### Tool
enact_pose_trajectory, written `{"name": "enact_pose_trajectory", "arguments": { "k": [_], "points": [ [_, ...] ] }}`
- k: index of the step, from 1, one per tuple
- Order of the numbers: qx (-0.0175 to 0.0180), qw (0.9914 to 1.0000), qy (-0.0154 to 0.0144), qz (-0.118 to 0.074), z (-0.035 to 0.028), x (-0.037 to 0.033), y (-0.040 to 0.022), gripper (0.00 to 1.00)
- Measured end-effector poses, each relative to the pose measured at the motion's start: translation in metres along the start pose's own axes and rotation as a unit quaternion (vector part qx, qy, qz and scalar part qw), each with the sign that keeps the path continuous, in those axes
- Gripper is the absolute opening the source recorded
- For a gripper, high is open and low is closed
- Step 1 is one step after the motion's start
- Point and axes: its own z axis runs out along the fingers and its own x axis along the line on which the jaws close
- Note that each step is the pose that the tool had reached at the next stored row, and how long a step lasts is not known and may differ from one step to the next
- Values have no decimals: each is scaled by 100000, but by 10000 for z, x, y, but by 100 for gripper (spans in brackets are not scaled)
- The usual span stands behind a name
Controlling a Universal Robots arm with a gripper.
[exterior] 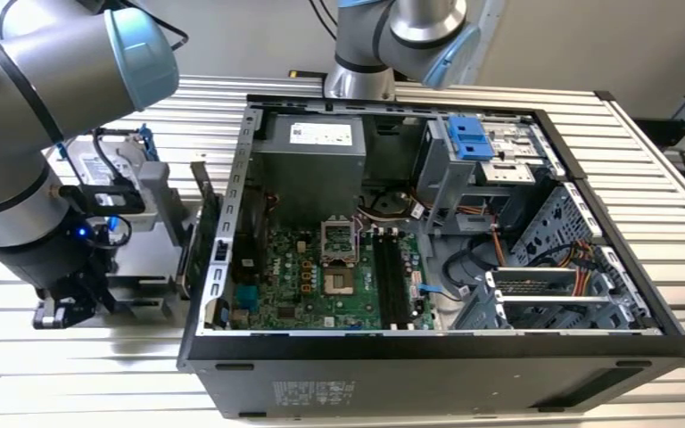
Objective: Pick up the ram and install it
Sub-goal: 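Pick up the ram and move it above insertion slot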
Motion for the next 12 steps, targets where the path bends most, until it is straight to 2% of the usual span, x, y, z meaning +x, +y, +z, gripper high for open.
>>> {"name": "enact_pose_trajectory", "arguments": {
  "k": [8, 12],
  "points": [
    [-2, 100000, 5, -1, -5, 1, 0, 0],
    [-3, 100000, 6, -1, -98, -1, 0, 0]
  ]
}}
